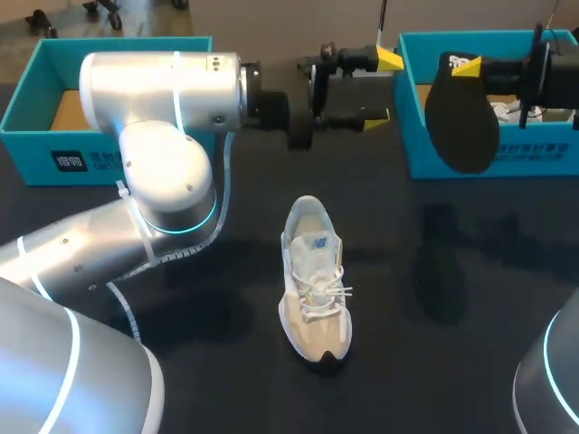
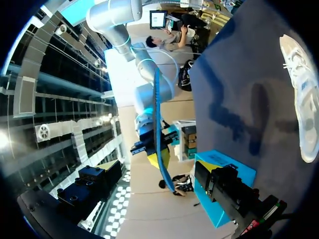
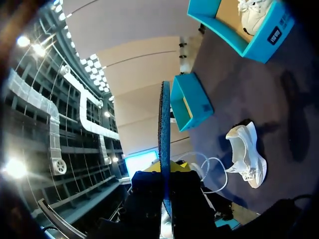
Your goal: Take the shoe out of the shoebox, open the shoe tongue, remove and reinsert the insole, then place the shoe into the shoebox
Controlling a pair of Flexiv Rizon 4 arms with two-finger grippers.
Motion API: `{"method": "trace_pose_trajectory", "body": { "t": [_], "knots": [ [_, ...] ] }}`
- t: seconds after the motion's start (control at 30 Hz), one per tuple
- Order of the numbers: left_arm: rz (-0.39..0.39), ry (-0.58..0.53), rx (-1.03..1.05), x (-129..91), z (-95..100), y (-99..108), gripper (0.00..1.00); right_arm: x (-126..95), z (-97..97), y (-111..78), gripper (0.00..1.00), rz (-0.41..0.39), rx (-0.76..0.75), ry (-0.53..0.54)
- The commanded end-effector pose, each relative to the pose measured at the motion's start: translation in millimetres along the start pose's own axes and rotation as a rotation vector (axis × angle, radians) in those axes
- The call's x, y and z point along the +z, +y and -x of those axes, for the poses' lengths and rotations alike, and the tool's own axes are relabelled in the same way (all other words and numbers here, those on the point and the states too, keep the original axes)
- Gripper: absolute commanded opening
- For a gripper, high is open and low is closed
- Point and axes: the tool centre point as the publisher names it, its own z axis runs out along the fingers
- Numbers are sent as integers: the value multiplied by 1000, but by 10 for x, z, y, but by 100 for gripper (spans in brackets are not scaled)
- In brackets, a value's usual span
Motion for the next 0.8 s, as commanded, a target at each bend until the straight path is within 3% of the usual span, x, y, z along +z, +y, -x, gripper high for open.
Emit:
{"method": "trace_pose_trajectory", "body": {
  "t": [0.03, 0.8],
  "knots": [
    [-20, -30, -1, 24, 5, 3, 100, 3, 3, -3, 0, 1, 0, -3],
    [-58, -72, -28, 313, -31, -110, 100, 462, -53, 297, 0, -28, -8, -41]
  ]
}}
